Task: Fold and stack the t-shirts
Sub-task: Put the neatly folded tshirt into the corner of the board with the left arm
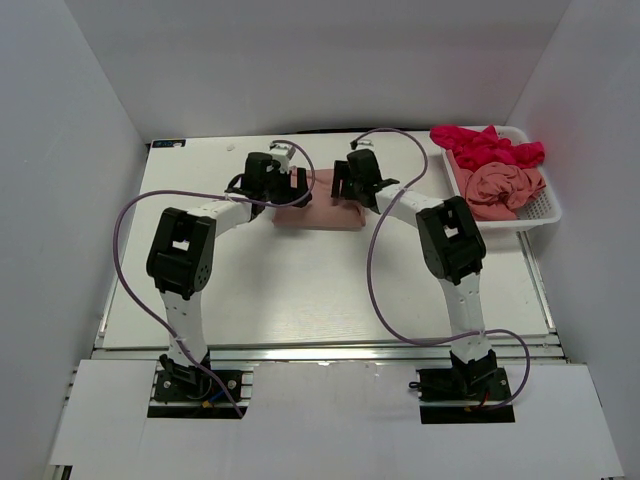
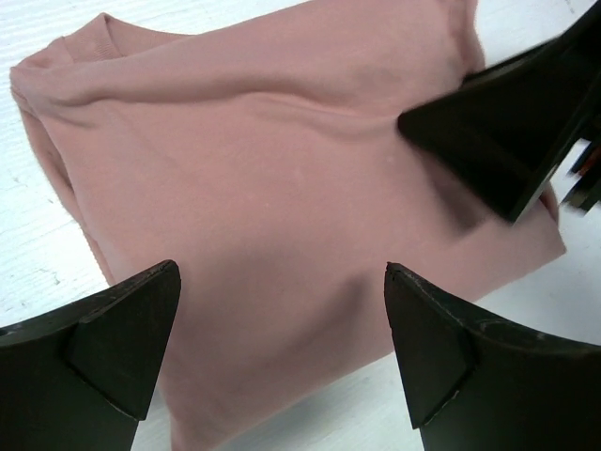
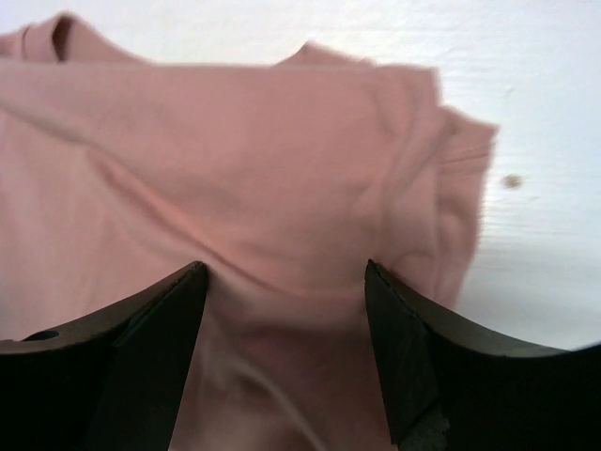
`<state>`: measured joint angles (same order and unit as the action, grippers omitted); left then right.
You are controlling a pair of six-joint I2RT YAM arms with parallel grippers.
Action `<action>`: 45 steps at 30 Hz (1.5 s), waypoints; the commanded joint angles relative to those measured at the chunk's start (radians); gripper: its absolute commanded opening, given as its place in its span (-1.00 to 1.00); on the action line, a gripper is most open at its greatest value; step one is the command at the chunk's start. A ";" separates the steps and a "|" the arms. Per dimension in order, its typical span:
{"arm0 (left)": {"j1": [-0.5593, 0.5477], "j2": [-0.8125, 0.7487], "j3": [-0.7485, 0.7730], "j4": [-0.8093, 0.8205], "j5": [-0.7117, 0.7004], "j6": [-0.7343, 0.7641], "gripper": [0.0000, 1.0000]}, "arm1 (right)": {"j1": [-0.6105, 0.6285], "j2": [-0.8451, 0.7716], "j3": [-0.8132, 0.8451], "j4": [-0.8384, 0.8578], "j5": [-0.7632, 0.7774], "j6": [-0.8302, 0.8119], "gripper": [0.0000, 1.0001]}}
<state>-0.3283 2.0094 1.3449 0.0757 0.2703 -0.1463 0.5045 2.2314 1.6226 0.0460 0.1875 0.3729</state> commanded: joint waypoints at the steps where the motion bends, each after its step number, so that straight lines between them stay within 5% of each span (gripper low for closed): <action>1: -0.005 -0.012 -0.010 0.001 -0.046 0.017 0.96 | -0.040 -0.035 0.054 0.015 0.090 -0.029 0.47; 10: 0.031 -0.064 -0.042 0.007 -0.215 0.091 0.96 | -0.046 -0.225 -0.125 0.121 0.173 -0.143 0.57; 25: 0.041 -0.069 -0.115 0.078 -0.102 0.031 0.91 | -0.043 -0.516 -0.434 0.140 0.139 -0.045 0.61; 30: 0.041 -0.087 -0.113 0.068 -0.059 0.027 0.26 | -0.035 -0.492 -0.411 0.137 0.116 -0.039 0.62; 31: 0.041 -0.090 -0.115 0.067 -0.057 0.030 -0.11 | -0.034 -0.484 -0.405 0.131 0.116 -0.034 0.62; 34: 0.040 -0.086 -0.096 0.047 -0.063 0.045 -0.68 | -0.027 -0.467 -0.389 0.126 0.110 -0.023 0.62; 40: 0.041 -0.061 -0.085 0.027 -0.078 0.079 -1.00 | -0.014 -0.486 -0.386 0.129 0.125 -0.031 0.62; 45: 0.058 -0.023 -0.081 0.042 -0.106 0.076 -1.00 | -0.006 -0.506 -0.386 0.130 0.118 -0.034 0.62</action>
<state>-0.2825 1.9919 1.2350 0.1097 0.1818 -0.0792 0.4915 1.7626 1.1965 0.1520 0.3038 0.3367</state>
